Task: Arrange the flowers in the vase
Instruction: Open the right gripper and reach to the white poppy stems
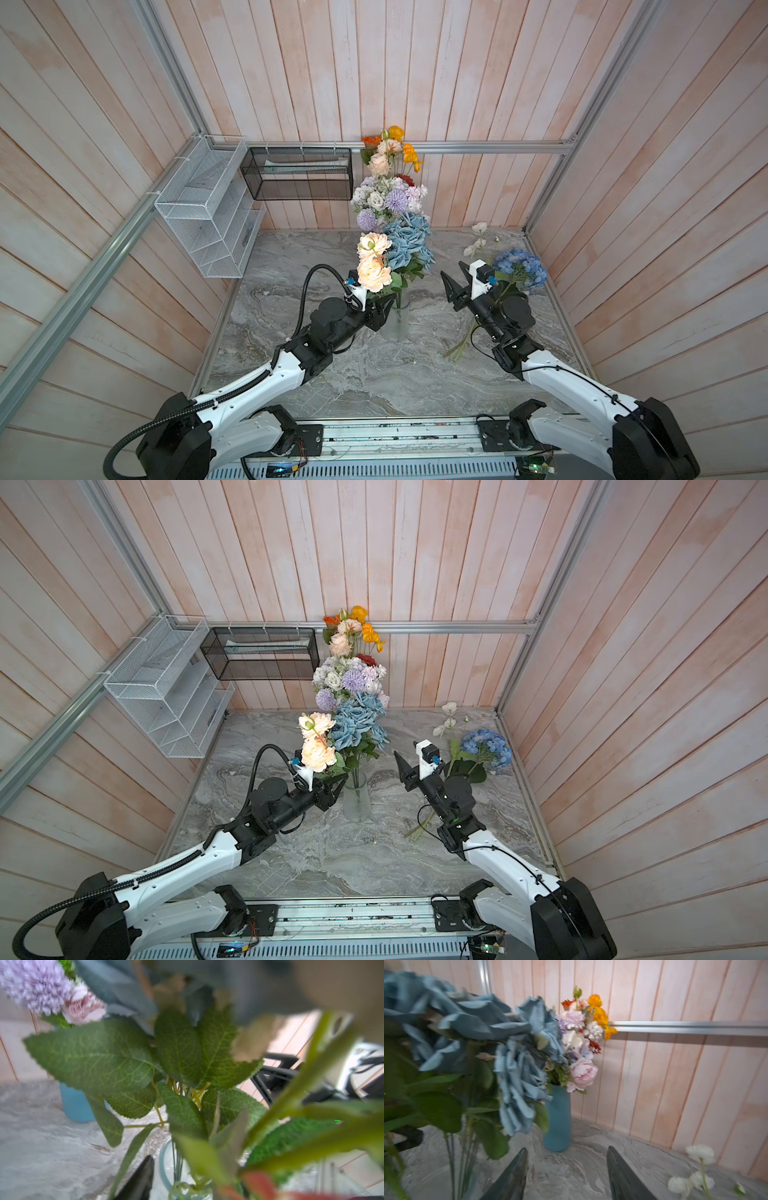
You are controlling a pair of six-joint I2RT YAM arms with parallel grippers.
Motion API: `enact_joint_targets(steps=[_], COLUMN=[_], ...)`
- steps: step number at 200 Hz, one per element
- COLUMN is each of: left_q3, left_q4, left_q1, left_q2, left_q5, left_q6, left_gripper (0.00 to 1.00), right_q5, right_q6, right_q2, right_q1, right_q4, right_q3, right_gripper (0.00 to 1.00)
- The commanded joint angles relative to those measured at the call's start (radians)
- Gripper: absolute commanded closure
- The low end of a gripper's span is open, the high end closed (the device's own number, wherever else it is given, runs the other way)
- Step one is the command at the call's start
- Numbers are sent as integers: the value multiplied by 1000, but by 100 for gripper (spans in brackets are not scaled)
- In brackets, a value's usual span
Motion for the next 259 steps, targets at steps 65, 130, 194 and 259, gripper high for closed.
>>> enact_joint_targets(steps=[65, 130, 194, 259], left_q3=[-40, -122, -151, -137], left_q4=[13, -1, 11, 12], left_q1=[-6, -3, -3, -3], left_q2=[-96, -151, -192, -163], left_q5=[-30, -90, -158, -202], left_q6=[-11, -35, -39, -44], left_gripper=[0, 0, 0, 0], right_q5=[206, 124, 75, 46], right_q6=[372, 410, 427, 477], right_q2=[91, 295, 509, 642], right_q1=[-288, -373, -378, -377], right_q4=[-464, -673, -728, -732], right_q3=[153, 226, 327, 358], right_gripper=[42, 48, 57, 64])
